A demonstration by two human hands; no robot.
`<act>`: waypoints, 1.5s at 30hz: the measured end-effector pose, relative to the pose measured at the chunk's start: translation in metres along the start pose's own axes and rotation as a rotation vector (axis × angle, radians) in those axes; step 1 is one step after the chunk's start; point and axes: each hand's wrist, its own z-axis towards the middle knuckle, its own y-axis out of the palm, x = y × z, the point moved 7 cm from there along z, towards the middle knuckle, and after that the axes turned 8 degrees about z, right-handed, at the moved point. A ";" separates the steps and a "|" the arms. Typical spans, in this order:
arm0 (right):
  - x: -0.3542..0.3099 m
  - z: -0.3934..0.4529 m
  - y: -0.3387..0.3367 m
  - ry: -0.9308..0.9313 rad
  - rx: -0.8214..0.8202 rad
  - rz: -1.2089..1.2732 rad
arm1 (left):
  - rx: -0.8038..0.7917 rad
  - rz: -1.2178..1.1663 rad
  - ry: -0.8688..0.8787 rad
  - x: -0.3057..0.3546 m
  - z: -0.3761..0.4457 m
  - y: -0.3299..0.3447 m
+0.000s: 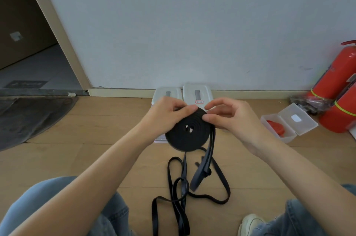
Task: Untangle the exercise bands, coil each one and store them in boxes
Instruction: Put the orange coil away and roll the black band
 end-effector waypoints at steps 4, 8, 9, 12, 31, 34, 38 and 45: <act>0.007 -0.002 0.001 0.129 -0.057 0.199 | 0.190 -0.006 -0.037 -0.006 0.003 -0.023; 0.009 -0.004 0.014 0.179 -0.109 0.343 | 0.282 -0.017 -0.030 -0.003 0.001 -0.027; 0.011 -0.005 0.017 0.187 -0.104 0.364 | 0.296 -0.020 -0.023 -0.002 0.000 -0.026; 0.015 -0.004 0.019 0.183 -0.056 0.361 | 0.313 -0.011 -0.011 0.000 -0.002 -0.020; 0.008 -0.001 0.001 0.138 -0.040 0.210 | 0.164 -0.110 -0.060 -0.006 0.004 -0.019; 0.011 -0.003 0.008 0.134 -0.027 0.272 | 0.209 -0.160 -0.111 -0.009 0.002 -0.017; 0.012 -0.005 0.020 0.107 -0.023 0.280 | 0.325 -0.232 -0.164 -0.014 0.000 -0.015; -0.007 -0.006 0.012 -0.021 -0.091 -0.011 | -0.201 -0.164 -0.163 -0.015 -0.004 0.012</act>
